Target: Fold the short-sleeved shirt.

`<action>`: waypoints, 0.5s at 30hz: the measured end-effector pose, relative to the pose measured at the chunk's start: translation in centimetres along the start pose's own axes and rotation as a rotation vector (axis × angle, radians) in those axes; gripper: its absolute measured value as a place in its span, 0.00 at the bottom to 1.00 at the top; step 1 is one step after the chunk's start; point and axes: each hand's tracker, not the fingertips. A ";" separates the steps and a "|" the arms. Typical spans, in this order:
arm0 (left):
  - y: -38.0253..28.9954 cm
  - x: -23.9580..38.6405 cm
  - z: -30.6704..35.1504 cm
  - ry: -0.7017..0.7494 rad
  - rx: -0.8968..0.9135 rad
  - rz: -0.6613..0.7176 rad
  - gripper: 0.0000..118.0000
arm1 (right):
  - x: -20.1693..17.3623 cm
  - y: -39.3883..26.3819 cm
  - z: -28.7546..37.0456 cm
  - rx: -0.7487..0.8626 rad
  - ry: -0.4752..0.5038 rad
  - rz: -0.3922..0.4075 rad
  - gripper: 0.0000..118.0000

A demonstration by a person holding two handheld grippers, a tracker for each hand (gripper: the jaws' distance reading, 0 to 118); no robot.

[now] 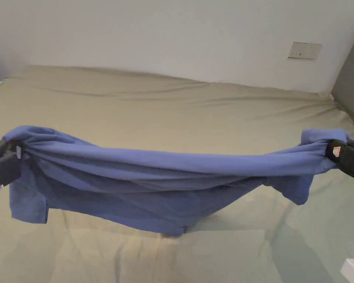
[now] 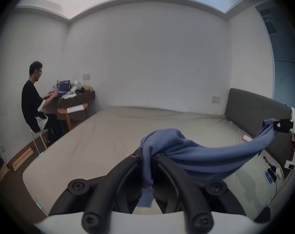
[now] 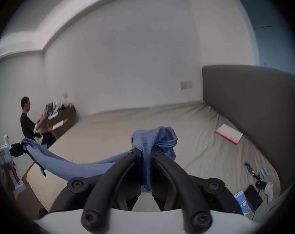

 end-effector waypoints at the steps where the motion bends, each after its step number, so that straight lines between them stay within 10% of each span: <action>1: 1.2 0.1 0.2 -0.009 0.024 0.000 0.06 | -0.3 0.9 1.0 0.038 -0.009 0.004 0.10; 15: 15.1 3.6 -2.7 -0.134 0.164 -0.087 0.06 | -4.4 14.3 6.3 0.365 -0.168 0.164 0.10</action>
